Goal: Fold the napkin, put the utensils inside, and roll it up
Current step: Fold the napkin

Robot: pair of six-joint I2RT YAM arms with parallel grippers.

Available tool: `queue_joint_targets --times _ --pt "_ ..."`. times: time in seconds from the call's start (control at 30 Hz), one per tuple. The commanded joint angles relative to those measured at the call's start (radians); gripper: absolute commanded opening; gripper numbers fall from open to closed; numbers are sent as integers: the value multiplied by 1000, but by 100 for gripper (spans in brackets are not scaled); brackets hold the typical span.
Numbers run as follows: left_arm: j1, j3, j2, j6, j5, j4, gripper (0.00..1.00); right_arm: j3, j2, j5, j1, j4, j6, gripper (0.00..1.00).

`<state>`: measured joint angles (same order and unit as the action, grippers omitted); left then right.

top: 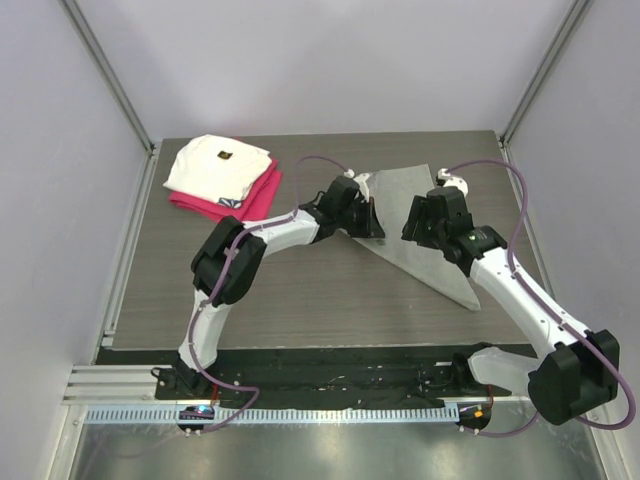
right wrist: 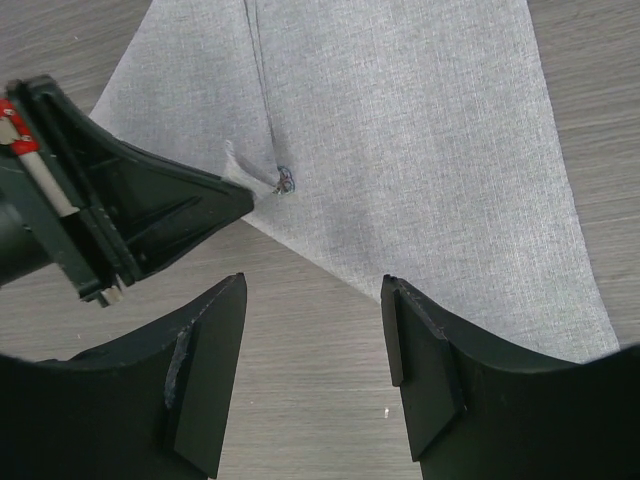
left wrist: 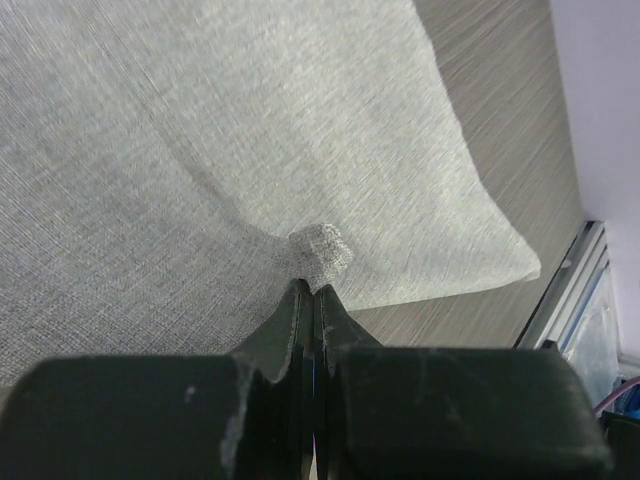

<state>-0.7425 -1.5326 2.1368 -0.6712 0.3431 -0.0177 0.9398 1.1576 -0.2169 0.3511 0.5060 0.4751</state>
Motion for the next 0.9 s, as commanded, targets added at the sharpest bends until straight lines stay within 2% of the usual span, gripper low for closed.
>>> queue_joint_targets --times 0.0,0.23,0.53,0.63,0.67,0.73,0.77,0.83,0.87 --pt "-23 -18 28 21 -32 -22 0 -21 -36 13 -1 5 22 64" --pt "-34 -32 51 7 -87 -18 0 -32 -42 37 -1 16 4 64" --pt "-51 -60 94 13 -47 2 0 -64 -62 34 -1 29 33 64" --pt "-58 -75 83 -4 -16 5 16 -53 -67 10 -4 58 68 67" --pt "-60 -86 78 -14 -6 4 32 -50 -68 1 -6 69 83 69" --pt "-64 -98 60 -24 23 -2 46 -38 -76 -18 -21 100 132 75" --pt "-66 -103 54 -30 31 -7 61 -32 -76 -13 -35 107 146 76" --pt "-66 -101 26 -59 53 -37 69 -30 -78 16 -84 123 194 77" --pt "-66 -97 15 -65 57 -45 77 -32 -76 52 -105 126 209 77"
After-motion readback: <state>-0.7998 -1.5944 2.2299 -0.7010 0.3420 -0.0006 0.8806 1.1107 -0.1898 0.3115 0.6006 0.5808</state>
